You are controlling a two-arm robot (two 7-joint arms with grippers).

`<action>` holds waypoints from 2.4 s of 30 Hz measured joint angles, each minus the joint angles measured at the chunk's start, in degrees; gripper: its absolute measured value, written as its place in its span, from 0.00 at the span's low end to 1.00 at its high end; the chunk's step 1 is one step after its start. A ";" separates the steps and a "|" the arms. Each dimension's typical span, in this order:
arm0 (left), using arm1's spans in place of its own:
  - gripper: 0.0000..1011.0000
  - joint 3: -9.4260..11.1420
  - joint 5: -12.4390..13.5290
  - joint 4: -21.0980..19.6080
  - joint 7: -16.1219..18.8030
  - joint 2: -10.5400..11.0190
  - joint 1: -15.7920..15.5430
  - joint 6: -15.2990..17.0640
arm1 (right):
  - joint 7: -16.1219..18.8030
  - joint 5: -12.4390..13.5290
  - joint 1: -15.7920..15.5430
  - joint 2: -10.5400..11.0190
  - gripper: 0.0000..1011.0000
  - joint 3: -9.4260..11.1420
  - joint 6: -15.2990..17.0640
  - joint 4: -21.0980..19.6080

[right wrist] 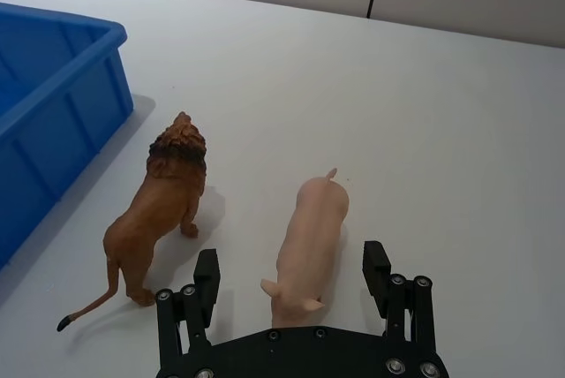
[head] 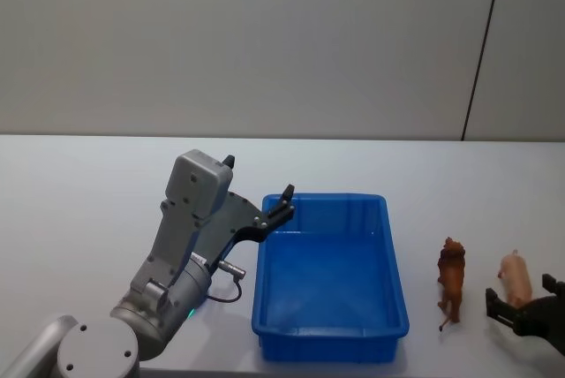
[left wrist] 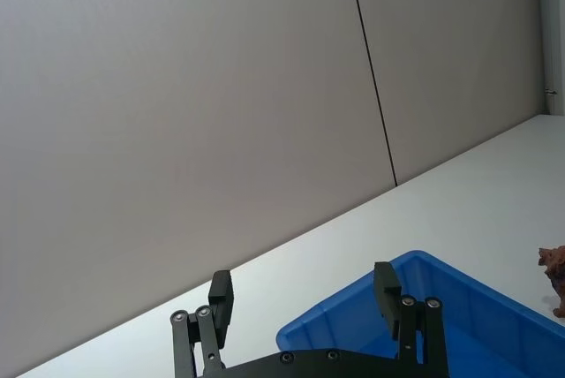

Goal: Pick up the two dolls from the table and place them into the box.

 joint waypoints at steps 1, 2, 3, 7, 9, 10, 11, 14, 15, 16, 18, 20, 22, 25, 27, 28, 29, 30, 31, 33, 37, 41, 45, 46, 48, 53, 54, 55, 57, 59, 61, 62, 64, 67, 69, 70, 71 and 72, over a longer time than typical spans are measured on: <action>0.99 0.00 0.00 0.00 0.00 0.00 0.00 0.00 | -0.13 -0.09 0.23 -0.22 0.99 -0.08 0.25 0.33; 0.99 0.00 0.00 0.00 0.00 0.00 0.00 0.00 | -0.20 -0.14 0.34 -0.31 0.99 -0.11 0.33 0.50; 0.99 0.00 0.00 0.00 0.00 0.00 0.00 0.00 | -0.26 -0.17 0.50 -0.45 0.99 -0.16 0.42 0.72; 0.99 0.00 0.00 0.00 0.00 0.00 0.00 0.00 | -0.69 -0.36 1.10 -0.96 0.95 -0.31 0.82 1.54; 0.99 0.00 0.00 0.00 0.00 0.00 0.00 0.00 | -0.97 -0.43 1.53 -1.28 0.88 -0.39 1.03 2.06; 0.99 0.00 0.00 0.00 0.00 0.00 0.00 0.00 | -1.22 -0.50 1.81 -1.51 0.88 -0.44 1.15 2.43; 0.99 0.00 0.00 0.00 0.00 0.00 0.00 0.00 | -1.22 -0.50 1.81 -1.51 0.85 -0.44 1.15 2.43; 0.99 0.00 0.00 0.00 0.00 0.00 0.00 0.00 | -1.68 -0.60 2.28 -1.90 0.78 -0.50 1.35 3.02; 0.99 0.00 0.00 0.00 0.00 0.00 0.00 0.00 | -1.92 -0.65 2.57 -2.12 0.73 -0.54 1.46 3.38; 0.99 0.00 0.00 0.00 0.00 0.00 0.00 0.00 | -2.07 -0.70 2.69 -2.21 0.71 -0.55 1.51 3.53; 0.99 0.00 0.00 0.00 0.00 0.00 0.00 0.00 | -2.42 -0.80 3.07 -2.49 0.67 -0.59 1.64 3.98; 0.99 0.00 0.00 0.00 0.00 0.00 0.00 0.00 | -2.75 -0.88 3.42 -2.75 0.59 -0.61 1.75 4.38; 0.99 0.00 0.00 0.00 0.00 0.00 0.00 0.00 | -2.97 -0.93 3.59 -2.88 0.51 -0.62 1.80 4.57; 0.99 0.00 0.00 0.00 0.00 0.00 0.00 0.00 | -3.38 -1.04 3.90 -3.11 0.42 -0.63 1.83 4.85; 0.99 0.00 0.00 0.00 0.00 0.00 0.00 0.00 | -3.63 -1.09 4.05 -3.27 0.38 -0.63 1.72 4.96; 0.99 0.00 0.00 0.00 0.00 0.00 0.00 0.00 | -3.63 -1.09 4.05 -3.27 0.38 -0.63 1.72 4.96; 0.99 0.00 0.00 0.00 0.00 0.00 0.00 0.00 | -3.81 -1.16 4.12 -3.35 0.37 -0.62 1.43 4.97; 0.99 0.00 0.00 0.00 0.00 0.00 0.00 0.00 | -3.88 -1.20 4.14 -3.39 0.37 -0.62 1.25 4.97; 0.99 0.00 0.00 0.00 0.00 0.00 0.00 0.00 | -4.02 -1.25 4.17 -3.47 0.37 -0.59 0.82 4.95; 0.99 0.00 0.00 0.00 0.00 0.00 0.00 0.00 | -4.25 -1.32 4.17 -3.57 0.37 -0.54 0.02 4.68; 0.99 0.00 0.00 0.00 0.00 0.00 0.00 0.00 | -4.39 -1.33 4.13 -3.65 0.37 -0.48 -1.21 4.06; 0.99 0.00 0.00 0.00 0.00 0.00 0.00 0.00 | -4.24 -1.12 3.86 -3.70 0.37 -0.36 -2.98 2.39; 0.99 0.00 0.00 0.00 0.00 0.00 0.00 0.00 | -3.31 -0.60 3.58 -3.71 0.37 -0.32 -4.14 0.47; 0.99 0.00 0.00 0.00 0.00 0.00 0.00 0.00 | -3.07 -0.49 3.53 -3.71 0.37 -0.32 -4.30 0.10; 0.99 0.00 0.00 0.00 0.00 0.00 0.00 0.00 | -2.36 -0.17 3.39 -3.72 0.37 -0.32 -4.63 -1.23; 0.99 0.00 0.00 0.00 0.00 0.00 0.00 0.00 | -0.15 0.53 3.24 -3.93 0.37 -0.63 -4.74 -4.23; 0.99 0.00 0.00 0.00 0.00 0.00 0.00 0.00 | 0.18 0.59 3.24 -4.00 0.37 -0.75 -4.67 -4.76; 0.99 0.00 0.00 0.00 0.00 0.00 0.00 0.00 | 0.50 0.64 3.24 -4.06 0.37 -0.83 -4.56 -5.14; 0.99 0.00 0.00 0.00 0.00 0.00 0.00 0.00 | 1.58 0.72 3.32 -4.31 0.37 -1.15 -4.07 -6.30; 0.99 0.00 0.00 0.00 0.00 0.00 0.00 0.00 | 2.24 0.73 3.42 -4.52 0.37 -1.41 -3.66 -7.03; 0.99 0.00 0.00 0.00 0.00 0.00 0.00 0.00 | 3.34 0.69 3.72 -5.01 0.37 -2.00 -2.72 -8.26; 0.99 0.00 0.00 0.00 0.00 0.00 0.00 0.00 | 4.03 0.49 3.94 -5.38 0.37 -2.40 -1.91 -8.83; 0.99 0.00 0.00 0.00 0.00 0.00 0.00 0.00 | 4.75 0.24 4.20 -5.83 0.37 -2.86 -1.06 -9.34; 0.99 0.00 0.00 0.00 0.00 0.00 0.00 0.00 | 5.83 -0.31 4.79 -6.79 0.37 -3.84 0.86 -10.23; 0.99 0.00 0.00 0.00 0.00 0.00 0.00 0.00 | 6.43 -0.78 5.25 -7.57 0.37 -4.58 2.54 -10.66; 0.99 0.00 0.00 0.00 0.00 0.00 0.00 0.00 | 6.55 -0.90 5.35 -7.75 0.37 -4.74 2.94 -10.75; 0.99 0.00 0.00 0.00 0.00 0.00 0.00 0.00 | 6.68 -1.11 5.49 -7.98 0.37 -4.95 3.56 -10.83; 0.99 0.00 0.00 0.00 0.00 0.00 0.00 0.00 | 6.83 -1.29 5.64 -8.23 0.37 -5.17 4.07 -10.89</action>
